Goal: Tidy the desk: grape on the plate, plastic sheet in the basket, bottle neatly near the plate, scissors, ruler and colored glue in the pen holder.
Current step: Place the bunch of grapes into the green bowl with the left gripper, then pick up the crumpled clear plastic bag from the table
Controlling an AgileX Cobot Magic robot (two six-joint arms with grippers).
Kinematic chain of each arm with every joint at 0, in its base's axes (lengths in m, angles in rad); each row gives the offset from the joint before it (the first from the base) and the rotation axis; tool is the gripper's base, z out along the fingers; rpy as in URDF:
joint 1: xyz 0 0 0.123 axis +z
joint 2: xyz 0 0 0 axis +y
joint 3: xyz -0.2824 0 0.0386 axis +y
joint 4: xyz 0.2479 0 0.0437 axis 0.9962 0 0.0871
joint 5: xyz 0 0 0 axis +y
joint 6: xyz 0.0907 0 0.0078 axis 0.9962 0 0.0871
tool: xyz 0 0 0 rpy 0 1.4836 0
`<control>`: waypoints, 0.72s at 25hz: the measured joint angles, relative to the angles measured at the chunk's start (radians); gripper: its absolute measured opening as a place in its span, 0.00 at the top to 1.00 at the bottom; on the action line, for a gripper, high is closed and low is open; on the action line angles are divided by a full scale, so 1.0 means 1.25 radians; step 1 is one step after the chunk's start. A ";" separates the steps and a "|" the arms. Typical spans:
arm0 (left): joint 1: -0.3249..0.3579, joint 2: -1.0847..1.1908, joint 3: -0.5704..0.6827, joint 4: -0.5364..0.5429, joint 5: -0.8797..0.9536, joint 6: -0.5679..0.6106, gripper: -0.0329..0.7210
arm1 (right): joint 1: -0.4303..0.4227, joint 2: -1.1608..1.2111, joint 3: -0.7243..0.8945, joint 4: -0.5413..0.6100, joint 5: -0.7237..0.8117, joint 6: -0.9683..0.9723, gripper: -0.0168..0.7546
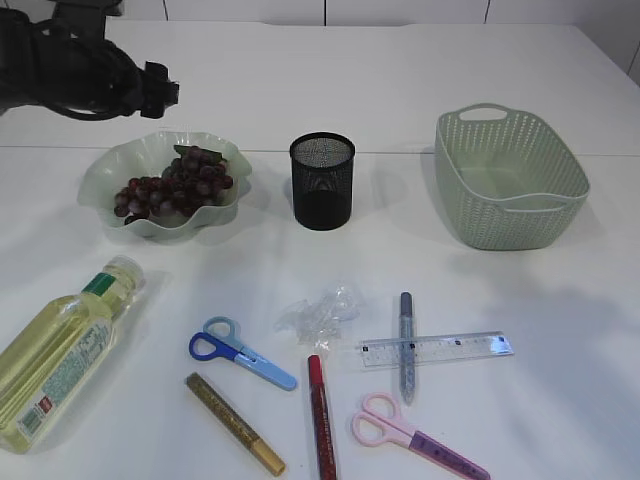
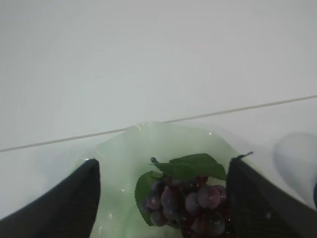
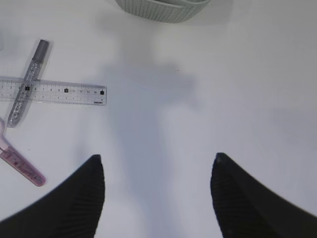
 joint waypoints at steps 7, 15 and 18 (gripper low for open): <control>-0.020 -0.011 0.012 -0.003 0.007 0.002 0.22 | 0.000 0.000 0.000 0.000 0.000 0.000 0.30; -0.031 -0.011 0.017 -0.001 0.176 -0.018 0.30 | 0.000 0.000 0.000 0.000 0.000 0.000 0.30; -0.031 -0.012 0.017 0.028 0.218 -0.068 0.31 | 0.000 0.000 0.000 0.000 0.000 0.000 0.30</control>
